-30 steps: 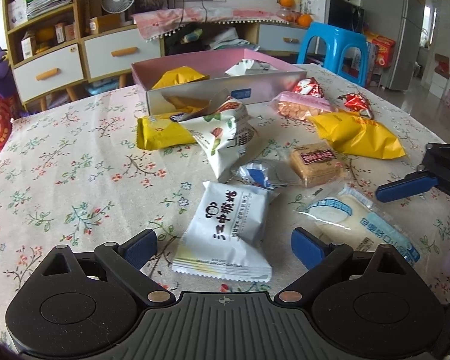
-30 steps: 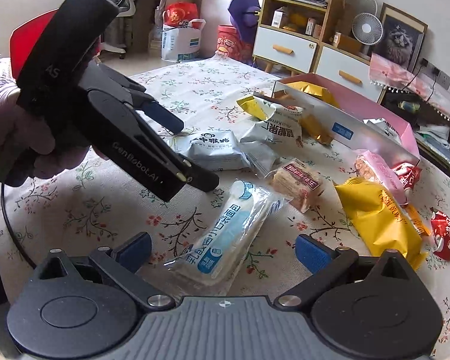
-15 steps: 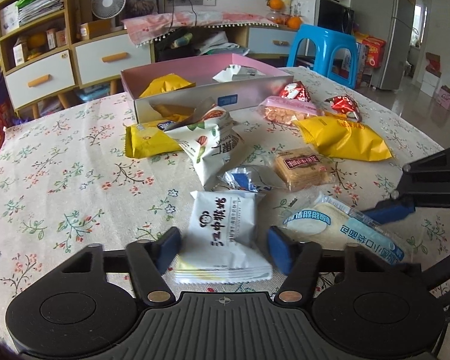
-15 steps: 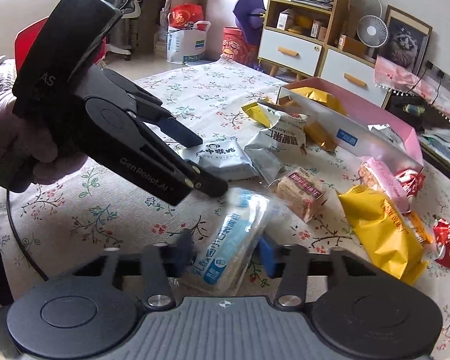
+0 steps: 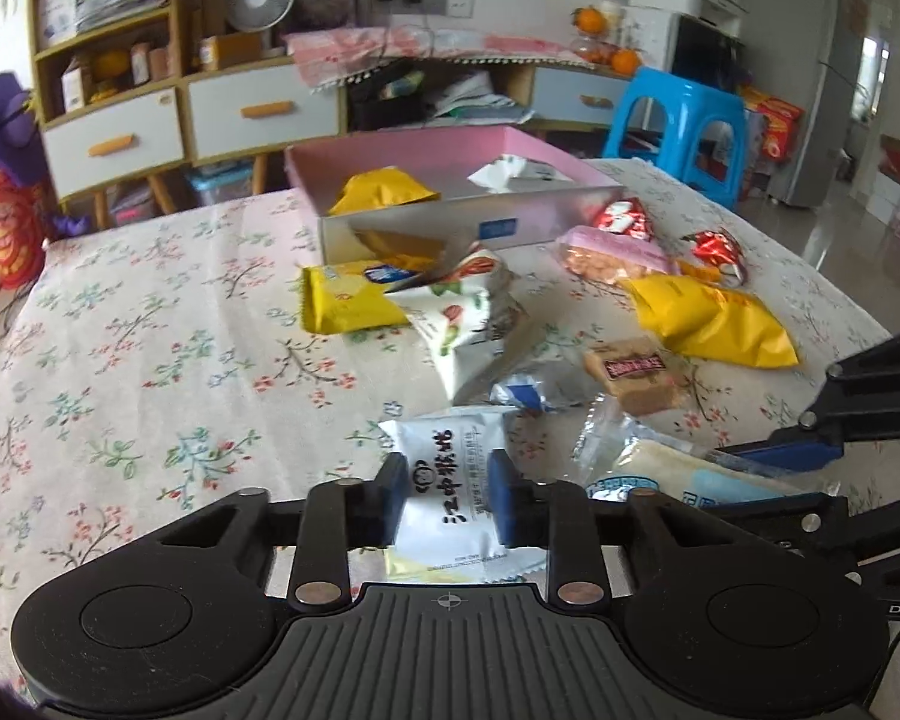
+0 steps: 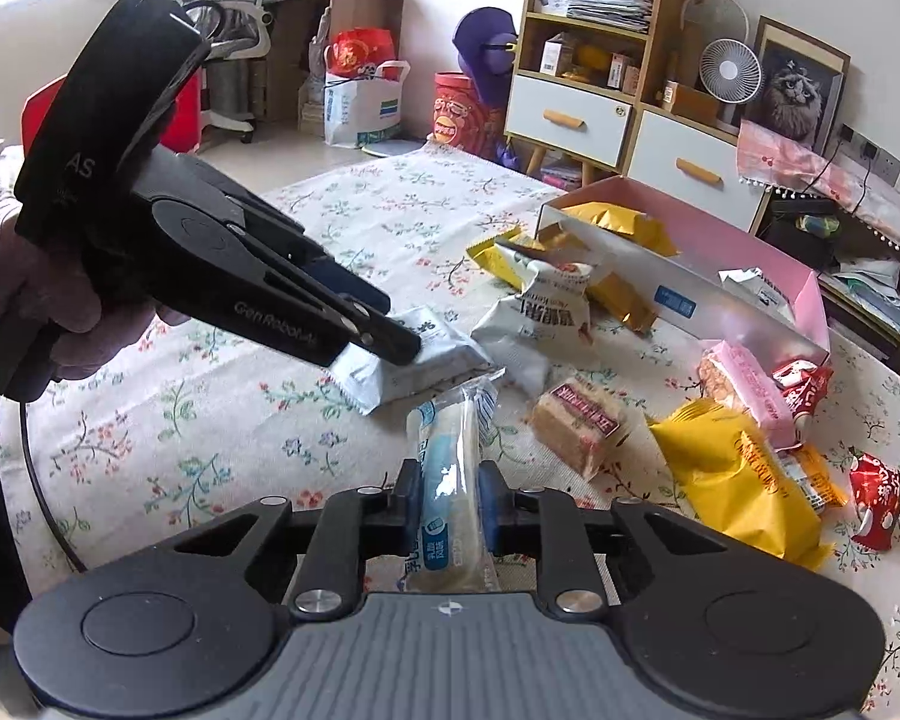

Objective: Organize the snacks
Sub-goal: 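Grasp the white Jiangzhong biscuit pack with the left tool while the right tool grasps the white-blue bar pack, then carry both packs into the pink box and open both tools to release them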

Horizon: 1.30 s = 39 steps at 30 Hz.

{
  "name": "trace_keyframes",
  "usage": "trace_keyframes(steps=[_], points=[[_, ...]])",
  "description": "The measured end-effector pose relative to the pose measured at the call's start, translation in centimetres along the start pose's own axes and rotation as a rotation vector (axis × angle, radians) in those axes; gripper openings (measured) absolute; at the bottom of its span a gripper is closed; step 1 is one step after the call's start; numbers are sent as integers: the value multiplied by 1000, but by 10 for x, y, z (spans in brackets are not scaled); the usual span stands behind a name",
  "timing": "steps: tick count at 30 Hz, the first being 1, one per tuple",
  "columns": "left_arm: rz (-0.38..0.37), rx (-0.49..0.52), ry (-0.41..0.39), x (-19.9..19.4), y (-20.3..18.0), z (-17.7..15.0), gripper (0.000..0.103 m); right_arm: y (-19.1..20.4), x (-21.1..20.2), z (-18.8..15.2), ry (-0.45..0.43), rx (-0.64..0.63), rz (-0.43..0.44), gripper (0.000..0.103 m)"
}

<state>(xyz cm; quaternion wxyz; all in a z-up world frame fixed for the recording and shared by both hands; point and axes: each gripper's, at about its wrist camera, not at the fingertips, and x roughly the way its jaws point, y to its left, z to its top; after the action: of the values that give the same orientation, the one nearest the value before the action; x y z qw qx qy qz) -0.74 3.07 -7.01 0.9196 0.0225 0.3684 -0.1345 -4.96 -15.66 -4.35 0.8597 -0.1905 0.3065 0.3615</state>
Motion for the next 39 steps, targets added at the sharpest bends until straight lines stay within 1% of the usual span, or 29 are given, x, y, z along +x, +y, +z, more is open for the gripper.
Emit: trace_keyframes(steps=[2, 5, 8, 9, 10, 11, 12, 15, 19, 23, 24, 25, 27, 28, 34, 39], points=[[11, -16, 14, 1, 3, 2, 25, -1, 1, 2, -2, 7, 0, 7], [4, -38, 24, 1, 8, 3, 25, -3, -2, 5, -12, 16, -3, 7], [-13, -61, 30, 1, 13, 3, 31, -6, -5, 8, -27, 29, -4, 7], [-23, -68, 35, 2, 14, 3, 40, -7, -7, 9, -30, 36, -5, 7], [-34, -74, 39, 2, 15, 3, 53, -8, -8, 10, -34, 43, -6, 7], [-46, -78, 40, 3, 16, 3, 59, -10, -9, 11, -38, 48, -8, 7], [-59, -76, 43, 3, 16, 3, 67, -11, -10, 12, -41, 50, -13, 7], [-75, -52, 59, 7, 13, 2, 71, -15, -11, 14, -46, 60, -23, 7], [-56, -19, 90, 17, 7, 1, 72, -17, -11, 14, -46, 65, -31, 7], [-7, 5, 97, 23, 2, 3, 70, -17, -10, 14, -41, 65, -39, 7], [4, 3, 102, 24, 0, 4, 68, -17, -10, 14, -41, 64, -42, 7], [16, 3, 104, 24, -1, 5, 58, -18, -10, 15, -41, 64, -44, 7], [37, 15, 107, 24, -3, 7, 45, -19, -10, 17, -45, 64, -48, 7], [38, 11, 113, 24, -3, 8, 43, -20, -11, 18, -51, 65, -51, 7], [53, -57, 127, 19, 6, 13, 42, -34, -16, 33, -91, 104, -77, 7], [67, -123, 103, 8, 20, 23, 42, -46, -14, 47, -112, 139, -104, 7]])
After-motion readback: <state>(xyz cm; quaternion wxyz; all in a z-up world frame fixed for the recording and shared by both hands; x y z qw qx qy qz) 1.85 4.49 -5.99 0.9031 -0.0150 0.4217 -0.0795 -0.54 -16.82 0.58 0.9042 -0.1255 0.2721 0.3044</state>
